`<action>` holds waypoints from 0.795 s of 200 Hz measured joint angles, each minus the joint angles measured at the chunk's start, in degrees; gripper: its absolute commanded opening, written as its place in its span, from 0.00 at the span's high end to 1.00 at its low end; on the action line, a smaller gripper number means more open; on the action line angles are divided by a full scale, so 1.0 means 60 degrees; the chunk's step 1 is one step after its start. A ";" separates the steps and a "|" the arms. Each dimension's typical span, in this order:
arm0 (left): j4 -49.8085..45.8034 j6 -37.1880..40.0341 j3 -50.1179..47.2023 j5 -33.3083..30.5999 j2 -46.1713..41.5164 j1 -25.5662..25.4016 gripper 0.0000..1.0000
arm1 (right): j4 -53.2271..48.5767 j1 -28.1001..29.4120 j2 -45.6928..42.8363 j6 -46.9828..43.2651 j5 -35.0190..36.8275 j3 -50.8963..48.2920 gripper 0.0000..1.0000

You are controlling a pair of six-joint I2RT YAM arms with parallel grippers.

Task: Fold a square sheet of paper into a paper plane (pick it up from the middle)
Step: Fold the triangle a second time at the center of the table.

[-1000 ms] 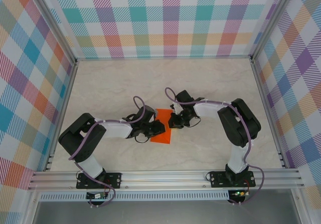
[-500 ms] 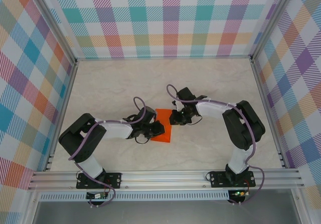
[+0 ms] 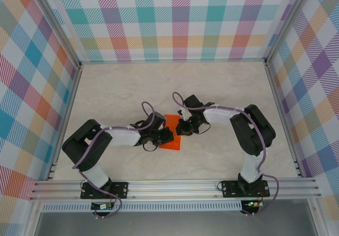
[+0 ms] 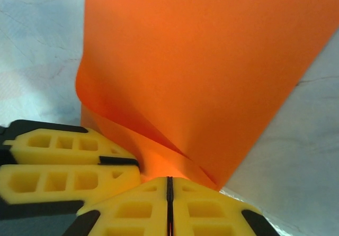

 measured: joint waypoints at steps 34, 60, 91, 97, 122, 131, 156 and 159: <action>-0.0022 0.0164 0.0000 -0.0004 0.0000 -0.0007 0.87 | -0.0015 0.0000 0.0222 0.0000 -0.0069 0.0018 0.92; -0.0033 0.0270 0.0007 -0.0011 -0.0004 -0.0007 0.86 | -0.0076 0.0000 0.0237 -0.0011 0.0007 0.0055 0.93; -0.0295 0.0291 0.0015 -0.0262 -0.0291 -0.0055 0.85 | -0.0208 0.0022 0.0240 -0.0091 0.0208 0.0124 0.93; -0.0346 0.0302 0.0015 -0.0350 -0.0390 -0.0055 0.85 | -0.0219 0.0033 0.0240 -0.0109 0.0226 0.0131 0.93; -0.0528 0.0306 0.0117 -0.0805 -0.0750 -0.0051 0.86 | -0.0270 0.0055 0.0248 -0.0120 0.0306 0.0168 0.93; -0.0525 0.0310 0.0157 -0.0911 -0.0772 -0.0051 0.86 | -0.0291 0.0055 0.0259 -0.0120 0.0306 0.0189 0.93; -0.0535 0.0306 0.0175 -0.1049 -0.0750 -0.0044 0.86 | -0.0321 0.0055 0.0280 -0.0124 0.0310 0.0211 0.93; -0.0528 0.0306 0.0175 -0.1060 -0.0732 -0.0044 0.86 | -0.0324 0.0055 0.0280 -0.0124 0.0310 0.0211 0.93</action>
